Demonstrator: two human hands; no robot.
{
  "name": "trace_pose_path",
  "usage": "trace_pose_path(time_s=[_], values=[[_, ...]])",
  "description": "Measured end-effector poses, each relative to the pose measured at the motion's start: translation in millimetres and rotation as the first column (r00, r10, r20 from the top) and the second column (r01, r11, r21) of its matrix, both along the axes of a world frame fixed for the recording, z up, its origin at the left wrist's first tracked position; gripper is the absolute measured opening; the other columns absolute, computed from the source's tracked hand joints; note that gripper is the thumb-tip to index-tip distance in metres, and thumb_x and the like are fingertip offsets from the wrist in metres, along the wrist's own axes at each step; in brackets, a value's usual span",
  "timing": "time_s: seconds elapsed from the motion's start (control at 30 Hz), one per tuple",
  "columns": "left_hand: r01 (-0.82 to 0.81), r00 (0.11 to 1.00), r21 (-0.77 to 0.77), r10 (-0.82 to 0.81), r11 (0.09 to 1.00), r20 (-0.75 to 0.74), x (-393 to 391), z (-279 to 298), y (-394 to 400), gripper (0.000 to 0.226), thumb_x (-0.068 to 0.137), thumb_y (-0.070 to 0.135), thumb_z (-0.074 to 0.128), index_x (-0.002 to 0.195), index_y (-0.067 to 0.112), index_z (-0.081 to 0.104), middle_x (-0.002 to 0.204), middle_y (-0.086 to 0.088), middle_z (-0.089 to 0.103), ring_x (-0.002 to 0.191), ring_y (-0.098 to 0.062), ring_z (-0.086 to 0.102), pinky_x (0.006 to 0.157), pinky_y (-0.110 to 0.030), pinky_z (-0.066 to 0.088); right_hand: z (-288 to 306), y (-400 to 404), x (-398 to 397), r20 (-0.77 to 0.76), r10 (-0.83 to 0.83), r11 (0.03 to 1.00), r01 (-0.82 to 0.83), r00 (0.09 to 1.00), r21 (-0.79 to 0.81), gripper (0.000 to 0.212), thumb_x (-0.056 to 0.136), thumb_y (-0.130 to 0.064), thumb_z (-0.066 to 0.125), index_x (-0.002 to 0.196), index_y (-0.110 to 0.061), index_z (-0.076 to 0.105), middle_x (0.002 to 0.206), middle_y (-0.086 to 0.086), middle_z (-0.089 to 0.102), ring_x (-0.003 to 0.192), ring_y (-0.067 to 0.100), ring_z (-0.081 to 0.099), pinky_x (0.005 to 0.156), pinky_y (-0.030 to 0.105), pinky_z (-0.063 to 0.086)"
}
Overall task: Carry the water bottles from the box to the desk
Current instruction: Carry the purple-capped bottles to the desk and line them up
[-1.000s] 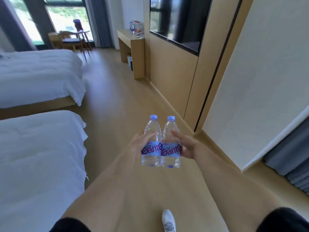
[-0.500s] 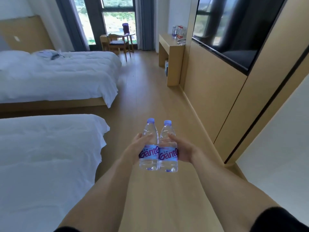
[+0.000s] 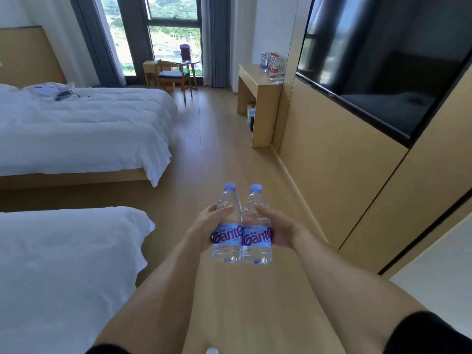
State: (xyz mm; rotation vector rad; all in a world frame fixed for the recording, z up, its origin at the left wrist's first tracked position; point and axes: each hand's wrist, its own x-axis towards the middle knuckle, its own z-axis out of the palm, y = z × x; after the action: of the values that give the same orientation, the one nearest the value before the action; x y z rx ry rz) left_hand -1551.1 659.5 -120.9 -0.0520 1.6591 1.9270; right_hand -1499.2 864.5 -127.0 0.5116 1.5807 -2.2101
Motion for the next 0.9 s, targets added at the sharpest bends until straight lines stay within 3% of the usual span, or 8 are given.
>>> trace_pose_path(time_s=[0.17, 0.3, 0.53, 0.63, 0.9], values=[[0.047, 0.999, 0.016, -0.046, 0.999, -0.019, -102.0, 12.0, 16.5, 0.045, 0.088, 0.027, 0.078, 0.121, 0.006, 0.057, 0.098, -0.016, 0.069, 0.075, -0.029, 0.071, 0.078, -0.047, 0.060, 13.9, 9.4, -90.6, -0.032, -0.056, 0.998, 0.056, 0.998, -0.004, 0.079, 0.081, -0.045, 0.070, 0.144, -0.003, 0.048, 0.124, 0.020, 0.068, 0.106, 0.035, 0.069, 0.078, 0.042, 0.059], [0.052, 0.999, 0.009, -0.052, 0.999, -0.015, -158.1, 11.6, 31.0, 0.044, 0.089, 0.026, 0.077, 0.123, 0.008, 0.056, 0.107, -0.019, 0.068, 0.080, -0.031, 0.070, 0.083, -0.053, 0.059, 16.4, 19.8, -147.6, -0.026, -0.081, 0.997, 0.081, 0.996, -0.013, 0.076, 0.080, -0.046, 0.069, 0.141, -0.003, 0.051, 0.127, 0.022, 0.065, 0.109, 0.037, 0.066, 0.087, 0.045, 0.055], [0.035, 0.999, -0.030, -0.035, 0.999, -0.007, -244.5, 6.6, 57.4, 0.048, 0.088, 0.029, 0.078, 0.124, 0.011, 0.054, 0.110, -0.019, 0.067, 0.079, -0.030, 0.071, 0.086, -0.055, 0.059, 8.8, 47.9, -241.8, -0.018, -0.062, 0.998, 0.062, 0.998, -0.014, 0.049, 0.091, -0.043, 0.064, 0.123, -0.007, 0.058, 0.102, 0.016, 0.074, 0.089, 0.031, 0.074, 0.068, 0.038, 0.061], [0.004, 1.000, -0.058, -0.005, 0.998, -0.013, -284.7, 2.9, 69.7, 0.048, 0.088, 0.030, 0.077, 0.125, 0.011, 0.053, 0.109, -0.019, 0.067, 0.080, -0.031, 0.070, 0.089, -0.056, 0.058, -0.3, 62.5, -291.7, -0.010, -0.043, 0.999, 0.043, 0.999, -0.022, 0.036, 0.089, -0.042, 0.067, 0.106, -0.011, 0.060, 0.095, 0.014, 0.076, 0.083, 0.029, 0.076, 0.063, 0.037, 0.061], [-0.126, 0.992, -0.111, 0.122, 0.986, -0.040, -413.0, 11.1, 115.4, 0.048, 0.088, 0.029, 0.076, 0.126, 0.012, 0.053, 0.112, -0.023, 0.068, 0.084, -0.034, 0.070, 0.085, -0.053, 0.059, -4.2, 111.7, -445.0, -0.010, 0.114, 0.992, -0.114, 0.993, -0.058, 0.044, 0.081, -0.045, 0.073, 0.105, -0.009, 0.062, 0.102, 0.016, 0.076, 0.087, 0.033, 0.075, 0.065, 0.040, 0.061]])
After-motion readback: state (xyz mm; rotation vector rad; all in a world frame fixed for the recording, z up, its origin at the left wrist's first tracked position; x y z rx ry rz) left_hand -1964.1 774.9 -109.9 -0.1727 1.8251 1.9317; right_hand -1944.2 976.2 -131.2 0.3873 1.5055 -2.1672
